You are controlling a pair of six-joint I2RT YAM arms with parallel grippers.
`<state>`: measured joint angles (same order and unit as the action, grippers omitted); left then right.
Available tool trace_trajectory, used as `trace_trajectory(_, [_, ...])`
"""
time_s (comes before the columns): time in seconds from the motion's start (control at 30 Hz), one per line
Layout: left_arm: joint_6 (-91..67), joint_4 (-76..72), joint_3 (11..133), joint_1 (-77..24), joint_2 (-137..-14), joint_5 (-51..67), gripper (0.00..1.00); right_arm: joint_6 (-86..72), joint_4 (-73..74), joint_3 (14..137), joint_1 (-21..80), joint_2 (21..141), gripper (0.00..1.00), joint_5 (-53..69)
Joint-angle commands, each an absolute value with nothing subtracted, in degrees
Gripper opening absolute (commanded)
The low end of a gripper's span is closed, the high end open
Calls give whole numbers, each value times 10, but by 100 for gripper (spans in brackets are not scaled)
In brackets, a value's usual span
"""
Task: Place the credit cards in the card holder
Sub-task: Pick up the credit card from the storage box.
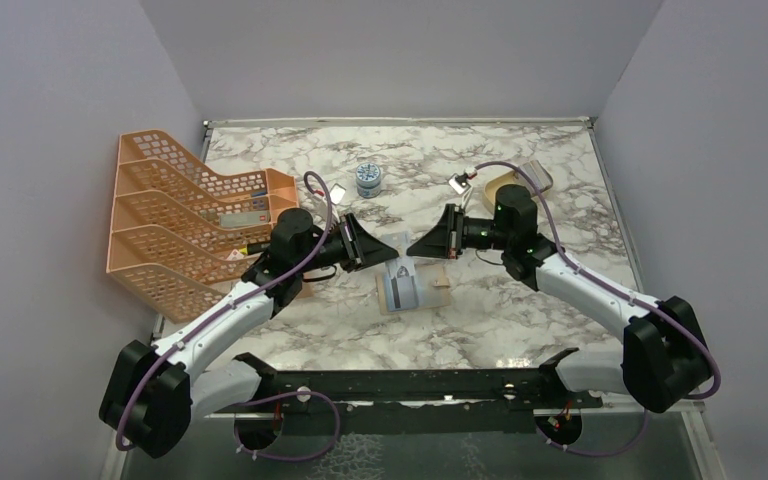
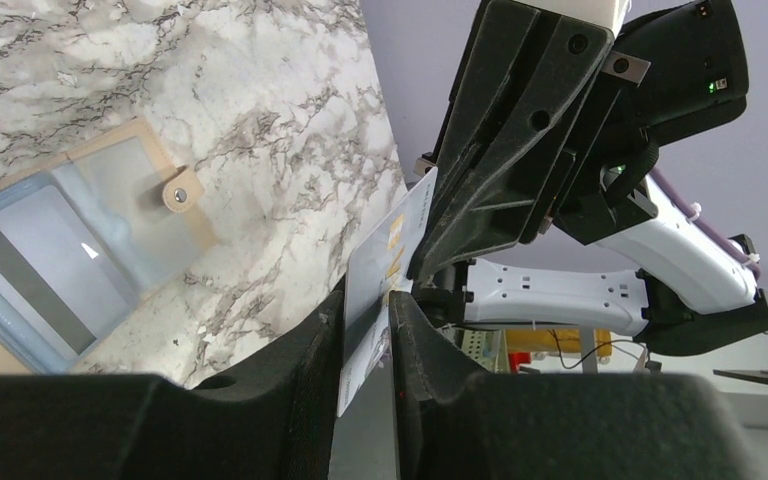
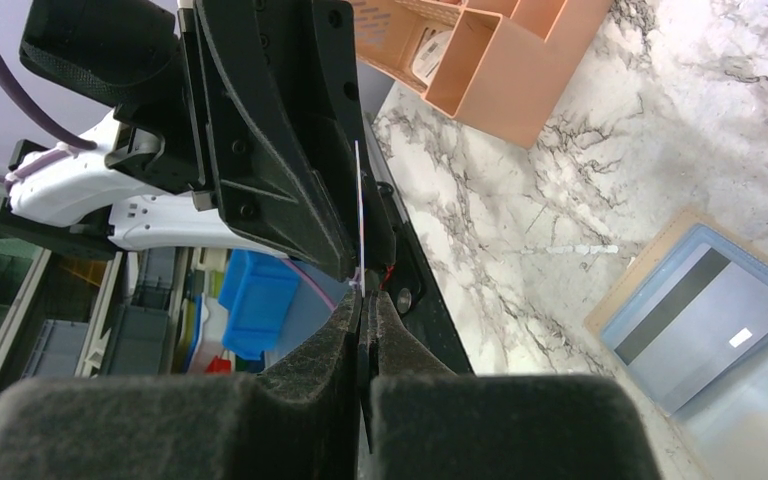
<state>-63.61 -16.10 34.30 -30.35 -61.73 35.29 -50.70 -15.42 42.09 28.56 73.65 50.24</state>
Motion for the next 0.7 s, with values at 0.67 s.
trace_trajectory(0.67, [-614,-135,322,-302,-595,297,0,-392,-6,424,288,737,31,390])
